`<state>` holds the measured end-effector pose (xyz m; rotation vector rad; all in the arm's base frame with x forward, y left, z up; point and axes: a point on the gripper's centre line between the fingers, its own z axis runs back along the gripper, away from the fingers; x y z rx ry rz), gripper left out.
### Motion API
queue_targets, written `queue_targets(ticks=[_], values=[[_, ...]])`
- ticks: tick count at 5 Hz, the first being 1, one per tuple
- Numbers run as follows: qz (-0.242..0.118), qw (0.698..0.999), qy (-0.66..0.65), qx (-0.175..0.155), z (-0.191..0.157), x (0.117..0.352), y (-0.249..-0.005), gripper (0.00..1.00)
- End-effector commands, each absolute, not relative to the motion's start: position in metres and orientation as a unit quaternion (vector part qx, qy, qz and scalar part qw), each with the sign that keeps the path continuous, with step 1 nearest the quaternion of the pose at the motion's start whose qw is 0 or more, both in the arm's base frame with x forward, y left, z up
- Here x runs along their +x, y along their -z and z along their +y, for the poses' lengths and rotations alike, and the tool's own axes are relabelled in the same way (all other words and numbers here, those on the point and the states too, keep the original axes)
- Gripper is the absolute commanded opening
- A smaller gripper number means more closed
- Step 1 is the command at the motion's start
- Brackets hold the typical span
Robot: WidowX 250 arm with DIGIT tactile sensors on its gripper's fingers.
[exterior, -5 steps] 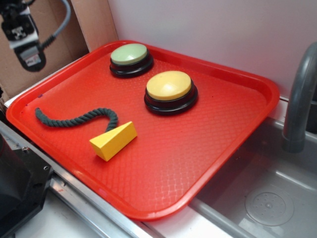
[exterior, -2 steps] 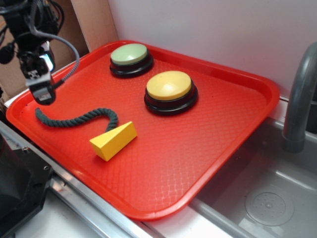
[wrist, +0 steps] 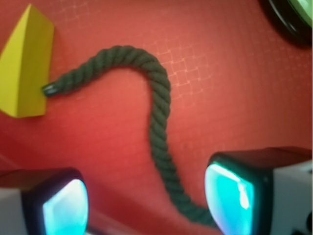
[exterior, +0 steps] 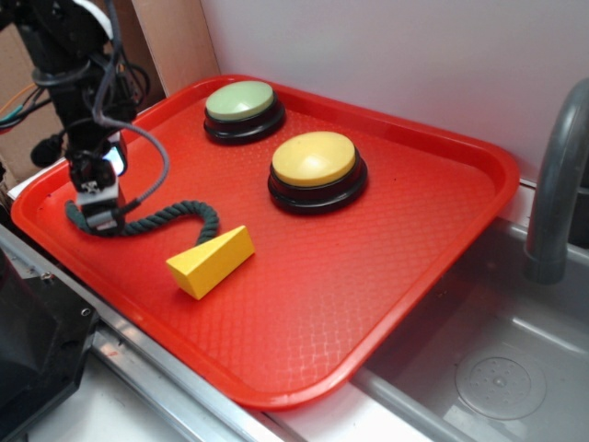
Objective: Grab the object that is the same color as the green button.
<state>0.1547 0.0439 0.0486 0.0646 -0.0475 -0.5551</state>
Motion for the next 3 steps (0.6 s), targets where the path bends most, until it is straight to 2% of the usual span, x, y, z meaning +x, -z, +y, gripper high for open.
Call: queue_targets(ticks=[1,2,3], values=[[-0.029,0.963,0.268,0.006,0.0619,0.1566,-0.0112,1.0],[-0.046,0.958,0.283,0.005,0.0611,0.1597,-0.0051,1.0],[-0.041,0.954,0.297,-0.005,0.0597,0.1604,-0.0058,0.0]])
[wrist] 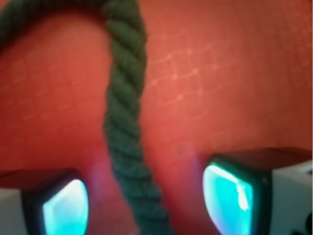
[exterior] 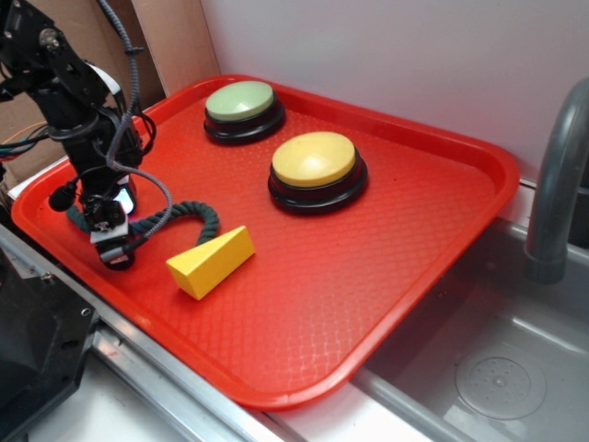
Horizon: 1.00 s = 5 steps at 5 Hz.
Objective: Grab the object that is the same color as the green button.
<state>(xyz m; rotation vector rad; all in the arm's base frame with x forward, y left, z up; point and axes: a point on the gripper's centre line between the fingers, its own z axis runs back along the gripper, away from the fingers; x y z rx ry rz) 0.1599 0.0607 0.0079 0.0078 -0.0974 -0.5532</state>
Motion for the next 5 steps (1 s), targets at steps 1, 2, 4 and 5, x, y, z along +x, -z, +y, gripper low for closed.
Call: queue_targets(ticks=[1,2,4,5], values=[[-0.036,0.956,0.291,0.0,0.059,0.162,-0.007,0.0],[-0.039,0.958,0.284,0.003,0.059,0.162,-0.009,0.0],[-0.028,0.963,0.267,0.016,0.06,0.161,-0.018,0.0],[-0.024,0.977,0.213,-0.007,0.06,0.157,-0.034,0.0]])
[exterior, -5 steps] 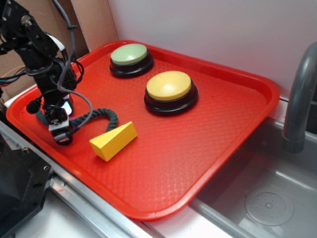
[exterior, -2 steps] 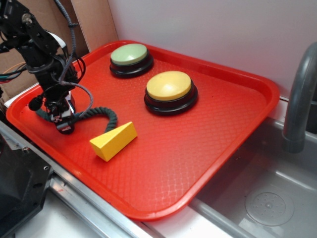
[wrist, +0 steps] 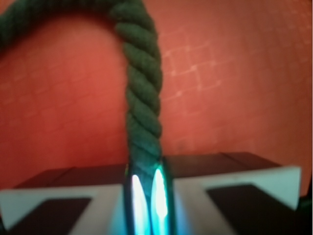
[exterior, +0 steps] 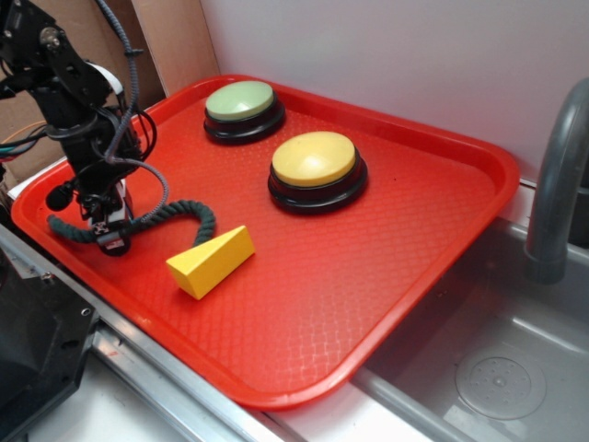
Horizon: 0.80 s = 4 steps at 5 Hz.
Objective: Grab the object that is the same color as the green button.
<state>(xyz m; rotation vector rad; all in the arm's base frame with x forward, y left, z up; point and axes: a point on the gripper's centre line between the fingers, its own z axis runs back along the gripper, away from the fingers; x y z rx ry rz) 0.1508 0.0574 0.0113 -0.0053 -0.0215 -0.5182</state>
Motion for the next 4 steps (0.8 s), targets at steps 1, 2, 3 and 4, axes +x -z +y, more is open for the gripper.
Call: queue_targets(ticks=[1,2,3,4], values=[[-0.018,0.993,0.119,-0.017,0.046,0.158,-0.072,0.0],[-0.013,0.997,0.078,-0.008,0.031,0.166,-0.105,0.0],[-0.023,0.998,0.045,-0.021,0.019,0.175,-0.127,0.0],[-0.045,0.999,0.011,-0.028,0.005,0.181,-0.151,0.0]])
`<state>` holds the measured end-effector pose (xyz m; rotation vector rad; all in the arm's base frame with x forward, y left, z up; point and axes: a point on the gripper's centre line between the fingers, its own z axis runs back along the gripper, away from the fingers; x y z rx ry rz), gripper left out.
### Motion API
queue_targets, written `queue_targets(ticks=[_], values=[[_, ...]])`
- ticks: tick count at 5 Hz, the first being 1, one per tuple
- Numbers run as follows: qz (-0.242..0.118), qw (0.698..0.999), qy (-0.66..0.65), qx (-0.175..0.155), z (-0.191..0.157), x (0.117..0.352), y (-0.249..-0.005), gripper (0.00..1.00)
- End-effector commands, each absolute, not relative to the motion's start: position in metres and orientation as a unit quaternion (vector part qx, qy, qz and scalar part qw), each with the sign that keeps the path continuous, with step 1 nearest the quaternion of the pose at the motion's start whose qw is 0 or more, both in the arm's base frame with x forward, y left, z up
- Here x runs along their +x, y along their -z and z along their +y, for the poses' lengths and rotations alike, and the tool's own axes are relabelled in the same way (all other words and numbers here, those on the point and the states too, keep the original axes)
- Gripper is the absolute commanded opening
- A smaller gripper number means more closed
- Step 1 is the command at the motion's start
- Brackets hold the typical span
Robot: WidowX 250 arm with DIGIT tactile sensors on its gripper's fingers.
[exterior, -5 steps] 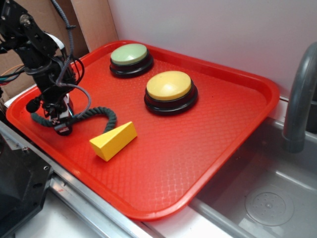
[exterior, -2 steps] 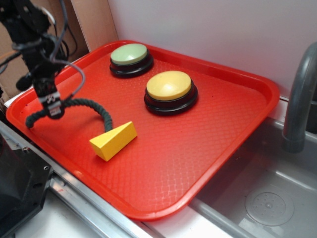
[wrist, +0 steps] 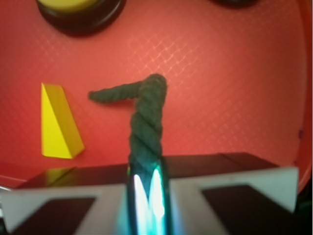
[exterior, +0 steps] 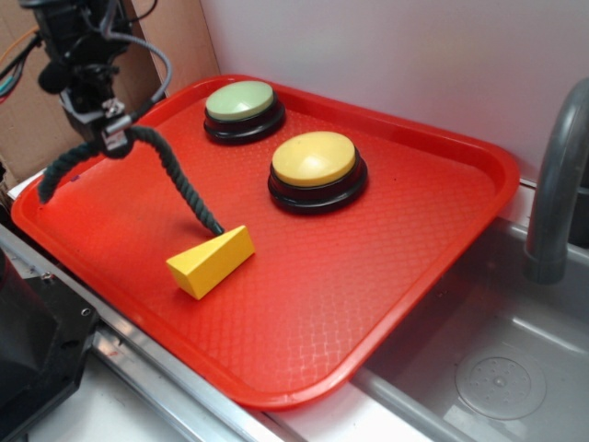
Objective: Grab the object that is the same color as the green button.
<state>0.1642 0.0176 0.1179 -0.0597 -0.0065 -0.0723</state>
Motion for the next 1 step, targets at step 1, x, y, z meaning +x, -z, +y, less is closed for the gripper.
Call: queue_targets(ticks=[1], values=[[-0.044,0.999,-0.005,-0.016,-0.0006,0.183,-0.1543,0.0]])
